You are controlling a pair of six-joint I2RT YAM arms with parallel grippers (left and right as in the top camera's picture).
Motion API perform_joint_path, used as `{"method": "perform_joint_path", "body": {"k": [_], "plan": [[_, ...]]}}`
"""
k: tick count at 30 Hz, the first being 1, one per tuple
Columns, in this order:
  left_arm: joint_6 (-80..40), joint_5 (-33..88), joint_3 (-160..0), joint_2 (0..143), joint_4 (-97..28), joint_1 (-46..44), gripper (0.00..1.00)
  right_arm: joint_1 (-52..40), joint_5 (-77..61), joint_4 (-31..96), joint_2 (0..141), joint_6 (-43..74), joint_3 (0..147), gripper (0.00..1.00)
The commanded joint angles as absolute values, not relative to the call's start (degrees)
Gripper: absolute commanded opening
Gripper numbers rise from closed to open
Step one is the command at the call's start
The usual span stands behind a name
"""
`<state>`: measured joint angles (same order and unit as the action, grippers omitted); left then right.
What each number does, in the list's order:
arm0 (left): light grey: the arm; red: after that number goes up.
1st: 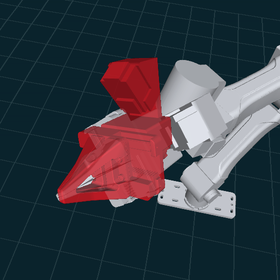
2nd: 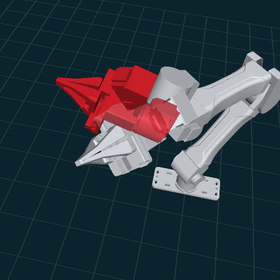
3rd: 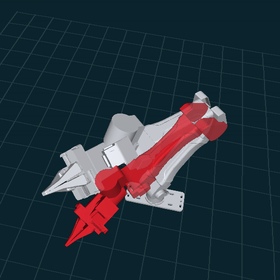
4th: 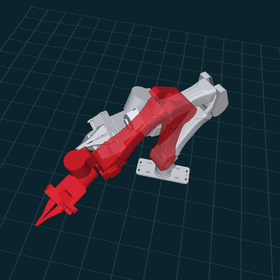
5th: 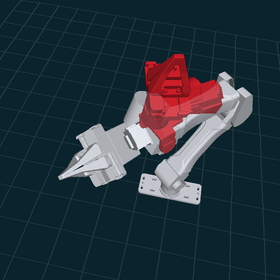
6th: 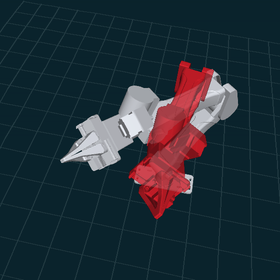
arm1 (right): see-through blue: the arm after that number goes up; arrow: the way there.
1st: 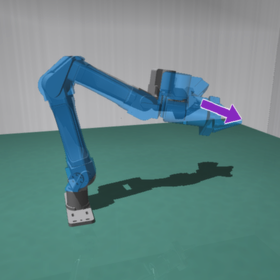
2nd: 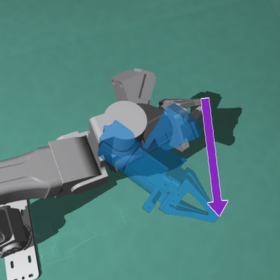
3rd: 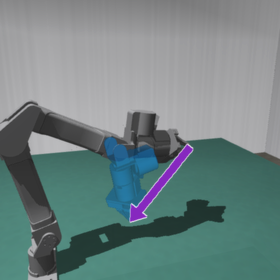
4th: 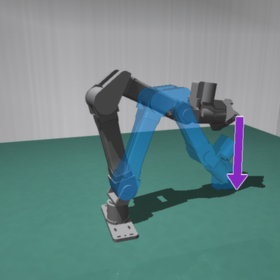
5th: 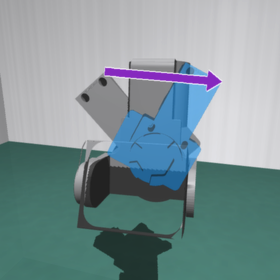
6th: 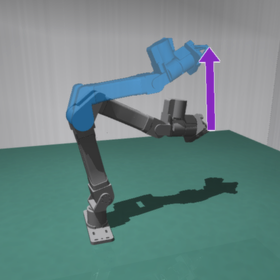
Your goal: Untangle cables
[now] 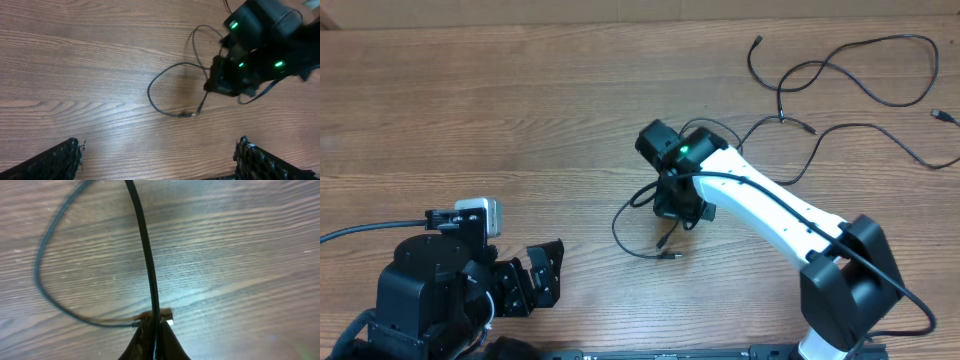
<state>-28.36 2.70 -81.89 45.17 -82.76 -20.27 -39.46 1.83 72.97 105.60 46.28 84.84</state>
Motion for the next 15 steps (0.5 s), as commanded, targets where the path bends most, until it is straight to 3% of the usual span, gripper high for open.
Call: {"method": "perform_joint_path", "body": {"k": [1, 9, 15], "plan": [[-27.88, 1.91, -82.00, 45.28, -82.70, -20.64, 0.99, -39.66, 8.05, 77.06, 101.06, 47.83, 89.49, 0.04], [-27.88, 1.91, -82.00, 45.28, -82.70, -20.64, 1.00, -38.35, 17.76, 84.42, 89.10, 51.24, 90.52, 0.04], [-27.88, 1.91, -82.00, 45.28, -82.70, -20.64, 1.00, -30.26, 18.13, 88.29, 80.31, 51.24, 90.52, 0.04]]}}
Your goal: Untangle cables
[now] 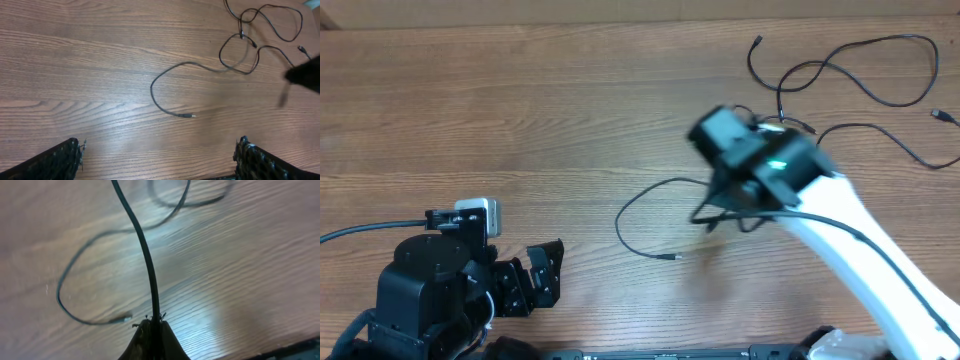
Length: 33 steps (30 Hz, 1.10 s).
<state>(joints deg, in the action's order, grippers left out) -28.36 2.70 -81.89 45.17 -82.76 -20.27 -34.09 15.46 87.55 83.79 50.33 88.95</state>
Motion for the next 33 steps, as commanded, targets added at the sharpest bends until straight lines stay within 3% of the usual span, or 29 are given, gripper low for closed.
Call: {"method": "perform_joint_path", "body": {"k": [1, 11, 25, 33], "plan": [[-27.88, 1.91, -82.00, 45.28, -82.70, -20.64, 1.00, -27.94, 18.13, 88.97, 78.96, 51.22, 90.52, 0.04], [-27.88, 1.91, -82.00, 45.28, -82.70, -20.64, 1.00, -3.86, 20.14, 93.69, 73.28, 50.19, 90.50, 0.04], [-27.88, 1.91, -82.00, 45.28, -82.70, -20.64, 1.00, 33.21, 19.29, 86.19, 73.71, 42.37, 90.48, 0.04], [-27.88, 1.91, -82.00, 45.28, -82.70, -20.67, 1.00, 42.57, 8.80, 82.70, 77.38, 41.67, 90.41, 0.04]]}}
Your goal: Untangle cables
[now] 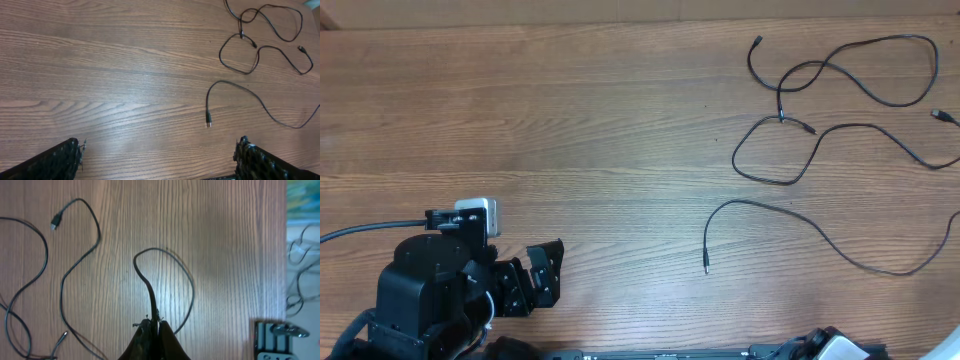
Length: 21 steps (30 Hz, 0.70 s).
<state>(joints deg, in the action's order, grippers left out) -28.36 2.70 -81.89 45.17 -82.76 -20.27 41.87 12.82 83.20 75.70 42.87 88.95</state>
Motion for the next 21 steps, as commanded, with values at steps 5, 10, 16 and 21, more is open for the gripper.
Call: {"method": "perform_joint_path", "body": {"k": [5, 10, 16, 21], "plan": [[-27.88, 1.91, -82.00, 45.28, -82.70, -20.64, 0.99, 42.39, 8.86, 82.59, 81.93, 41.69, 90.28, 0.04], [-27.88, 1.91, -82.00, 45.28, -82.70, -20.64, 1.00, 42.39, 8.91, 83.64, 88.20, 41.65, 90.06, 0.07], [-27.88, 1.91, -82.00, 45.28, -82.70, -20.64, 1.00, 42.39, 8.62, 82.98, 94.28, 41.69, 90.06, 0.04], [-27.88, 1.91, -82.00, 45.28, -82.70, -20.67, 1.00, 42.39, 3.75, 84.14, 96.99, 37.91, 90.06, 0.04]]}}
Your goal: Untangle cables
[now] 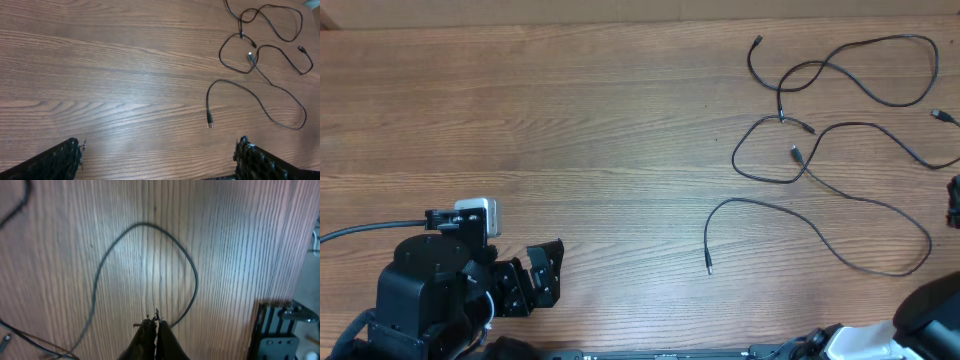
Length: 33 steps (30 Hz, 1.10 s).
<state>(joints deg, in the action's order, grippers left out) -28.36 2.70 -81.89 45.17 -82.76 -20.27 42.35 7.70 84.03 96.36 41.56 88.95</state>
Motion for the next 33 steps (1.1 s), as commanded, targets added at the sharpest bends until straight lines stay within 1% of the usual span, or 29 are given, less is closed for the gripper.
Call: {"method": "perform_joint_path", "body": {"k": [1, 3, 6, 7, 9, 10, 11, 12, 15, 17, 19, 21, 22, 24, 26, 33], "plan": [[-27.88, 1.91, -82.00, 45.28, -82.70, -20.64, 0.99, 42.39, 2.17, 84.05, 97.06, 36.25, 90.06, 0.04], [-27.88, 1.91, -82.00, 45.28, -82.70, -20.64, 0.99, 42.39, -4.71, 83.64, 97.03, 29.56, 90.06, 0.04], [-27.88, 1.91, -82.00, 45.28, -82.70, -20.64, 1.00, 42.39, -18.94, 83.79, 97.06, 17.45, 90.06, 0.05], [-27.88, 1.91, -82.00, 45.28, -82.70, -20.64, 1.00, 42.39, -24.56, 84.33, 97.06, 12.67, 90.06, 0.10], [-27.88, 1.91, -82.00, 45.28, -82.70, -20.64, 1.00, 42.19, -32.53, 86.30, 97.06, 5.56, 90.06, 0.33], [-27.88, 1.91, -82.00, 45.28, -82.70, -20.64, 1.00, 41.71, -35.18, 87.74, 97.06, 2.37, 90.06, 0.42], [-27.86, 1.91, -82.00, 45.28, -82.70, -20.64, 0.99, 41.06, -35.99, 88.84, 97.06, 0.73, 90.06, 0.47], [-27.88, 1.91, -82.00, 45.28, -82.70, -20.64, 0.99, 40.01, -35.79, 89.91, 97.06, -0.14, 90.06, 0.49], [-27.88, 1.91, -82.00, 45.28, -82.70, -20.64, 0.99, 36.14, -34.22, 91.98, 97.06, -0.49, 90.02, 0.48], [-27.88, 1.91, -82.00, 45.28, -82.70, -20.64, 1.00, 32.49, -32.84, 92.33, 97.06, -0.45, 89.97, 0.47], [-27.88, 1.91, -82.00, 45.28, -82.70, -20.67, 1.00, 28.16, -31.33, 92.03, 97.06, 0.16, 89.95, 0.48], [-27.88, 1.91, -82.00, 45.28, -82.70, -20.64, 0.99, 23.38, -29.78, 91.53, 97.06, 1.06, 89.95, 0.54], [-27.88, 1.91, -82.00, 45.28, -82.70, -20.64, 1.00, 21.04, -28.42, 91.20, 97.06, 2.22, 89.95, 0.60], [-27.88, 1.91, -82.00, 45.28, -82.70, -20.64, 1.00, 15.88, -24.77, 90.41, 97.06, 5.34, 89.95, 0.69], [-27.88, 1.91, -82.00, 45.28, -82.70, -20.64, 1.00, 11.05, -21.15, 89.45, 97.08, 8.27, 89.95, 0.70], [-27.88, 1.91, -82.00, 45.28, -82.70, -20.64, 0.99, -7.27, -10.63, 85.10, 97.21, 20.05, 89.95, 0.70]]}}
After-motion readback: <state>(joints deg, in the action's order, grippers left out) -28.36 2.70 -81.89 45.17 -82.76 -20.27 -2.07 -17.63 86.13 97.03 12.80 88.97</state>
